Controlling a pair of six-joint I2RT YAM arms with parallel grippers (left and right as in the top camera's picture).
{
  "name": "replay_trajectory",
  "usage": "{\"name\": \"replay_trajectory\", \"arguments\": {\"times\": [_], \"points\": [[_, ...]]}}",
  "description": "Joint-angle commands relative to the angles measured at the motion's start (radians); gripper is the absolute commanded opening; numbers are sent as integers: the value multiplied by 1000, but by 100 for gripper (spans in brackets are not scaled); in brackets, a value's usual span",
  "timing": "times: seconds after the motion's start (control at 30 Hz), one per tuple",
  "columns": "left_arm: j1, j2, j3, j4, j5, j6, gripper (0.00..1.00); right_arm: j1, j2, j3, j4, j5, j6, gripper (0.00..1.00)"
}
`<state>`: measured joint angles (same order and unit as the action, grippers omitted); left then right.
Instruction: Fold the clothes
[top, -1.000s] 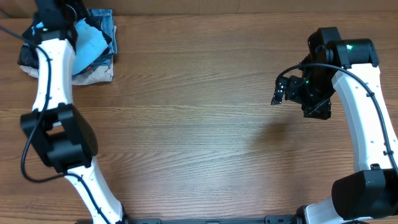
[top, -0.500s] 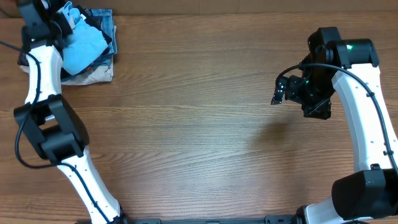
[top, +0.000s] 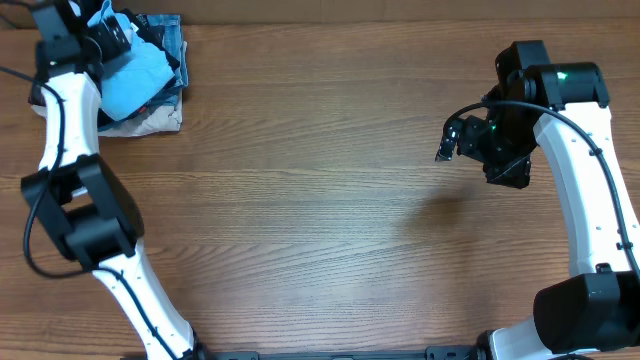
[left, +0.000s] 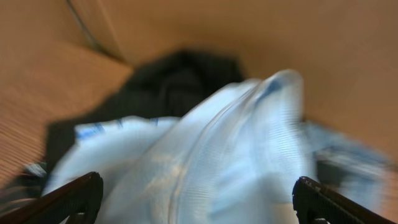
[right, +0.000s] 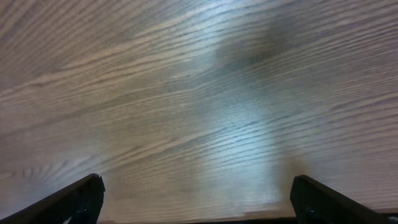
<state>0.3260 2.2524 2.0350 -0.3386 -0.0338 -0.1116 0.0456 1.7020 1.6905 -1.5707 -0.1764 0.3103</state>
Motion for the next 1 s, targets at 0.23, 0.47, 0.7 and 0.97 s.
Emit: {"name": "replay_trajectory", "arguments": {"times": [0.23,0.47,0.7,0.97], "points": [[-55,-529,11,-158,175,-28,100,-2,-216,26,51,4,23,100],[-58,-755,10,-490,348,-6,100,-1,-389,26,-22,23,22,100],[-58,-930,8,-775,395,58,100,-1,-553,23,-68,31,16,100],[-59,-1194,-210,-911,545,170,100,-1,-799,-126,17,47,43,100]]}}
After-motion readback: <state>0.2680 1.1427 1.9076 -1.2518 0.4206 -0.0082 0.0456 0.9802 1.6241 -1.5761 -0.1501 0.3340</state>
